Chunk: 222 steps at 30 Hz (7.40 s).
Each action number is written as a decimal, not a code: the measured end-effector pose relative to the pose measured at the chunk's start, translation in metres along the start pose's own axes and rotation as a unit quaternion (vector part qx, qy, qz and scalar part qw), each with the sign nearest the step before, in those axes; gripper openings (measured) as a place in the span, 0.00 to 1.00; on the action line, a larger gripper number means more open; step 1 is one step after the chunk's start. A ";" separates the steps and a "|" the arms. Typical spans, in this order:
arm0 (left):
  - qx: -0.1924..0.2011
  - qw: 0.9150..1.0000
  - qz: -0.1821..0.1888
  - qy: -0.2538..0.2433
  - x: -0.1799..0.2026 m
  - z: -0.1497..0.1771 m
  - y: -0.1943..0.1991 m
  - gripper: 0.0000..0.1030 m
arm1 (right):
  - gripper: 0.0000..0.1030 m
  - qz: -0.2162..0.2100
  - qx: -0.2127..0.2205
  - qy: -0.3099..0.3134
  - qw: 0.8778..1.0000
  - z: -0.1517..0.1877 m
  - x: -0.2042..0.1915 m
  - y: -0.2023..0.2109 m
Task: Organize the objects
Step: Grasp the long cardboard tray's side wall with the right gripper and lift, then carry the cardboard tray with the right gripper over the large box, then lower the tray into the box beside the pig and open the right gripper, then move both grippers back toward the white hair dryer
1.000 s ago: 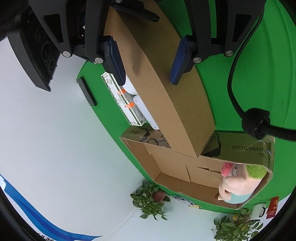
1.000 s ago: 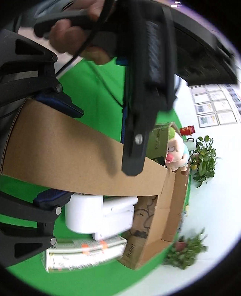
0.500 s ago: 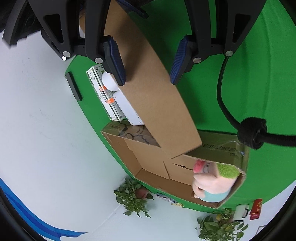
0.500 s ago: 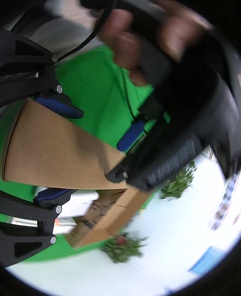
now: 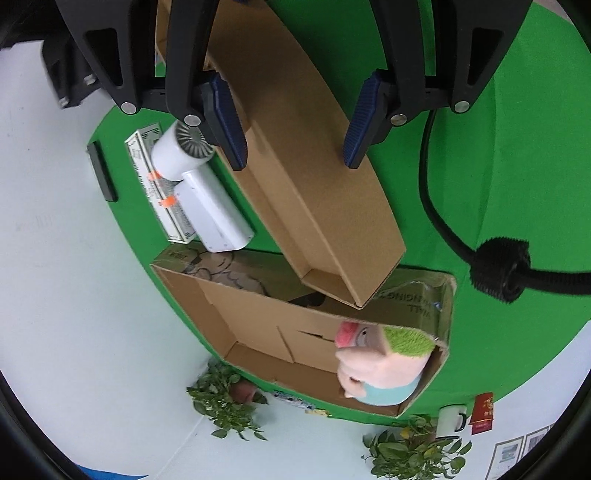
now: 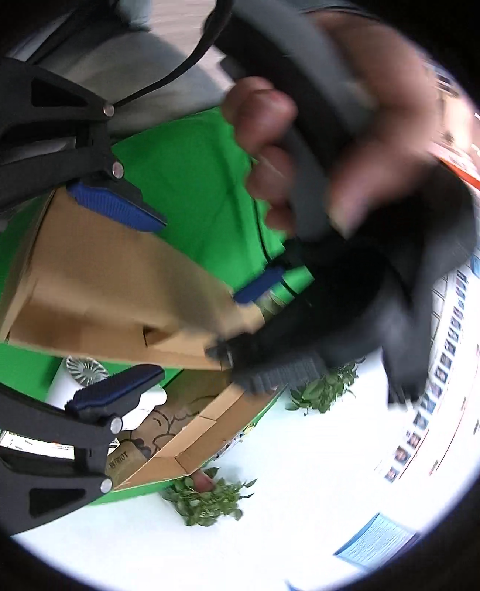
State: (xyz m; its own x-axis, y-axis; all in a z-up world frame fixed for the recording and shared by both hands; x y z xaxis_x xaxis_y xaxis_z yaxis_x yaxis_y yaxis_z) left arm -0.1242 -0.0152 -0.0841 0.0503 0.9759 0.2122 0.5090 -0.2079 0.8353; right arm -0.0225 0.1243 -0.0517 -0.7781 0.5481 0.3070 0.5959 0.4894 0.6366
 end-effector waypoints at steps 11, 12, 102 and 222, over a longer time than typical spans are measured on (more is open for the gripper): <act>-0.007 1.000 0.023 0.016 -0.011 0.003 -0.015 0.26 | 0.68 -0.088 0.024 -0.225 0.970 0.013 0.072 0.006; -0.007 0.999 0.028 0.015 -0.009 0.003 -0.016 0.26 | 0.67 -0.087 0.021 -0.231 0.969 0.016 0.062 0.010; 0.177 0.977 -0.054 -0.108 0.101 -0.241 0.086 0.13 | 0.10 0.022 0.140 -0.309 0.940 -0.077 0.260 -0.008; 0.106 0.992 -0.065 -0.024 0.063 -0.040 0.015 0.72 | 0.79 0.014 0.064 -0.366 0.928 0.098 0.168 0.017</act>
State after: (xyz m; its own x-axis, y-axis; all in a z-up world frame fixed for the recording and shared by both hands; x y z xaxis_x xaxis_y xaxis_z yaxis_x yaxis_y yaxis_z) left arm -0.1478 0.0409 -0.0380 0.0108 0.9967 0.0799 0.6824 -0.0657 0.7280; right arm -0.1237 0.2918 -0.0583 -0.4457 0.8531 -0.2712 0.6687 0.5187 0.5328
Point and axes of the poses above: each gripper's, at about its wrist camera, not at the fingertips, and y roughly against the way its jaws point, x to its right, z to its underside, the point moved 7 cm from there along -y, roughly the way its jaws point, and after that the axes turned 15 degrees about -z, right-handed, at the moved point
